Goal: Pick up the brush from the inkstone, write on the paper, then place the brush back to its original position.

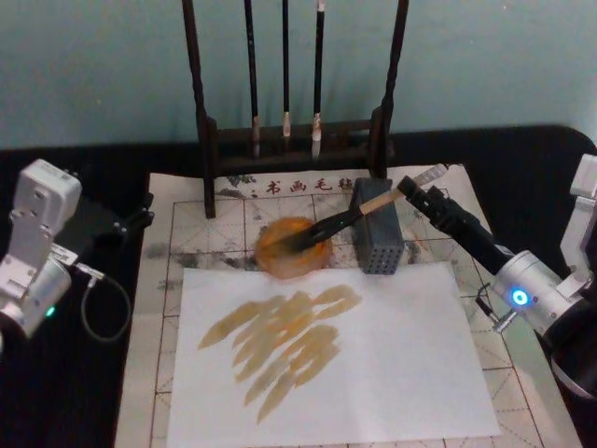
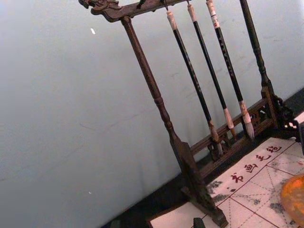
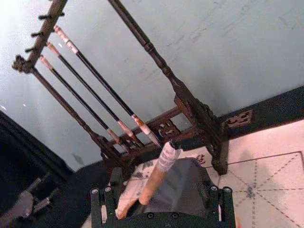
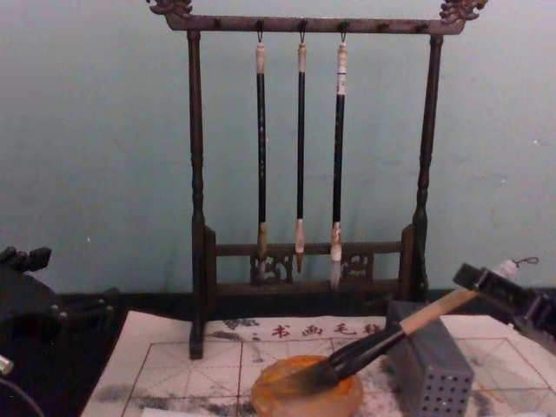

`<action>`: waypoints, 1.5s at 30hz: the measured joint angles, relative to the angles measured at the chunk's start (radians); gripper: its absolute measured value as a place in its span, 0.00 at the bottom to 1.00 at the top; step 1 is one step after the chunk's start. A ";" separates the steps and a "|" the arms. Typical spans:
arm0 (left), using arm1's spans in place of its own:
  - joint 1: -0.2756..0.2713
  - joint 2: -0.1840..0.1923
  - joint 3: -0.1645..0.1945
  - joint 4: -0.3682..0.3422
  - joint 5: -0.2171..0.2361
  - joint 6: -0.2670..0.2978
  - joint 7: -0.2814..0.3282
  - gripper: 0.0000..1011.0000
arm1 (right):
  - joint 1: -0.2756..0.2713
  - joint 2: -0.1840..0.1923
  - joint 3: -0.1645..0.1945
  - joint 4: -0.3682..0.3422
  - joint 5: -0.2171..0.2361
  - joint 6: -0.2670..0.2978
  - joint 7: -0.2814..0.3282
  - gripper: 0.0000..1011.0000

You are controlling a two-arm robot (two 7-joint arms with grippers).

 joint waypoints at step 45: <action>0.000 0.000 0.000 0.000 0.000 0.000 0.000 0.99 | -0.029 -0.045 0.016 -0.023 -0.454 -0.169 -0.379 0.99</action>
